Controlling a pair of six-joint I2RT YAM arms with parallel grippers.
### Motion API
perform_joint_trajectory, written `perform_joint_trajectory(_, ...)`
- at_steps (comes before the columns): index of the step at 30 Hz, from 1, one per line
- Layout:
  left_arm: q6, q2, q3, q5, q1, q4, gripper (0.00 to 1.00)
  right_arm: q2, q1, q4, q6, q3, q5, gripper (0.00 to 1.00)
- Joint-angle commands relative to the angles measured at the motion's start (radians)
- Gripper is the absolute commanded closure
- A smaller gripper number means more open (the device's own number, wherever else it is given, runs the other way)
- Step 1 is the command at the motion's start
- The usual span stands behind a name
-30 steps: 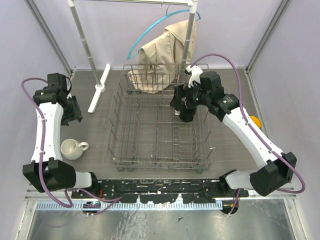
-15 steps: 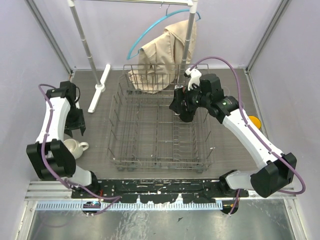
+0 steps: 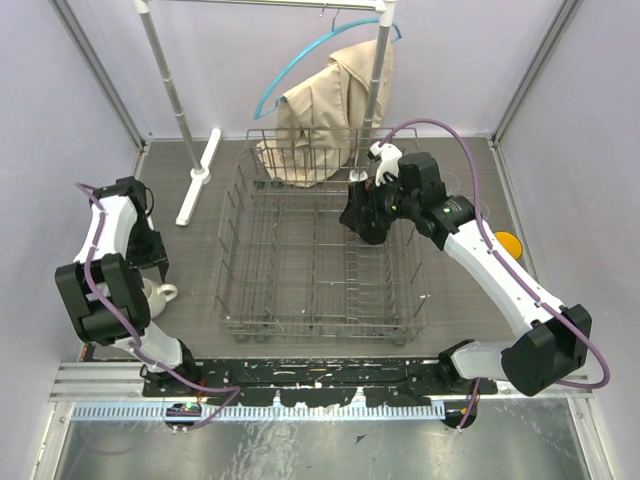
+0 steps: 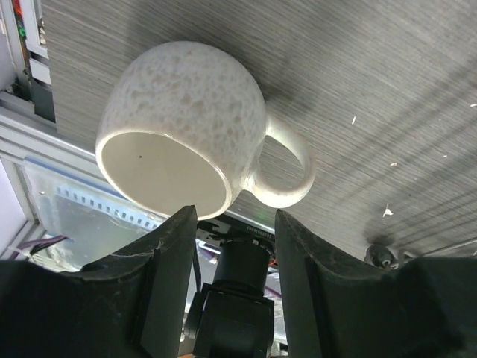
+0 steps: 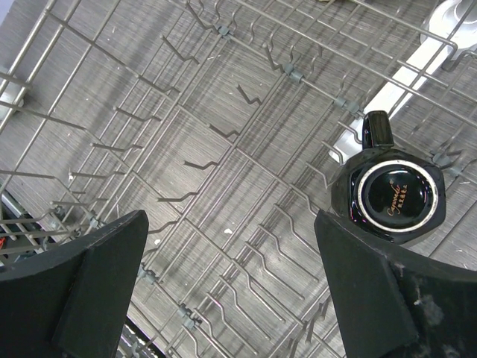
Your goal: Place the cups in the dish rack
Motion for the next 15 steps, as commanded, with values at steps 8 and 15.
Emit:
perform_joint_trajectory(8, 0.018, 0.056, -0.052, -0.005, 0.003, 0.047, 0.46, 0.014, -0.007, 0.084, 0.008, 0.003, -0.02, 0.0)
perform_joint_trajectory(15, 0.014, 0.098, -0.062, -0.007, 0.002, 0.088, 0.47, 0.026, -0.008, 0.09, 0.01, -0.008, -0.023, 0.0)
